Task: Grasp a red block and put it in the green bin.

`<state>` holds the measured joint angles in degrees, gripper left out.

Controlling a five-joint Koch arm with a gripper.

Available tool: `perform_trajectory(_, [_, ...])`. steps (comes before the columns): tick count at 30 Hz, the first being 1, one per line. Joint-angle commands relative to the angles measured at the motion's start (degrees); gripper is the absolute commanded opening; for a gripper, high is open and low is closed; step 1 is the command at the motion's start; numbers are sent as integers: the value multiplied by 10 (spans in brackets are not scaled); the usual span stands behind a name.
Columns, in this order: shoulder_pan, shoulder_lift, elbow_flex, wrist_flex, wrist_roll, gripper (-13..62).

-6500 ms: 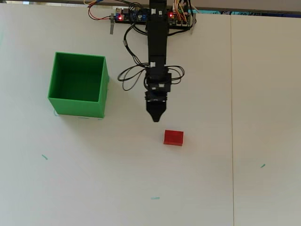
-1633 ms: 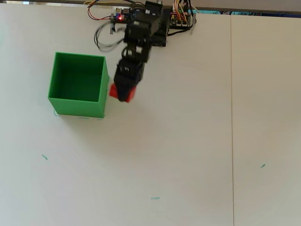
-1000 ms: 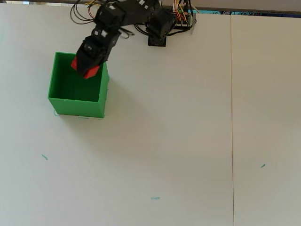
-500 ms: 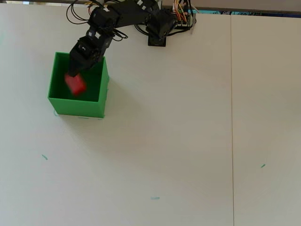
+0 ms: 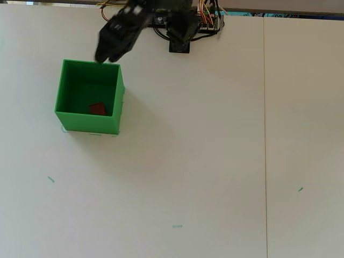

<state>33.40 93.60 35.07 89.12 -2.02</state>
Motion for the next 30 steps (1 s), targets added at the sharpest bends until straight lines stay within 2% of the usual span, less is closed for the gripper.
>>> perform_trajectory(1, [-44,50,14,-46,2,349])
perform_trajectory(12, [-188,178,136,-95,69,350])
perform_trajectory(20, [-239,252,223,-94,103,356])
perform_trajectory(30, [-265,368,419,-152,118,350])
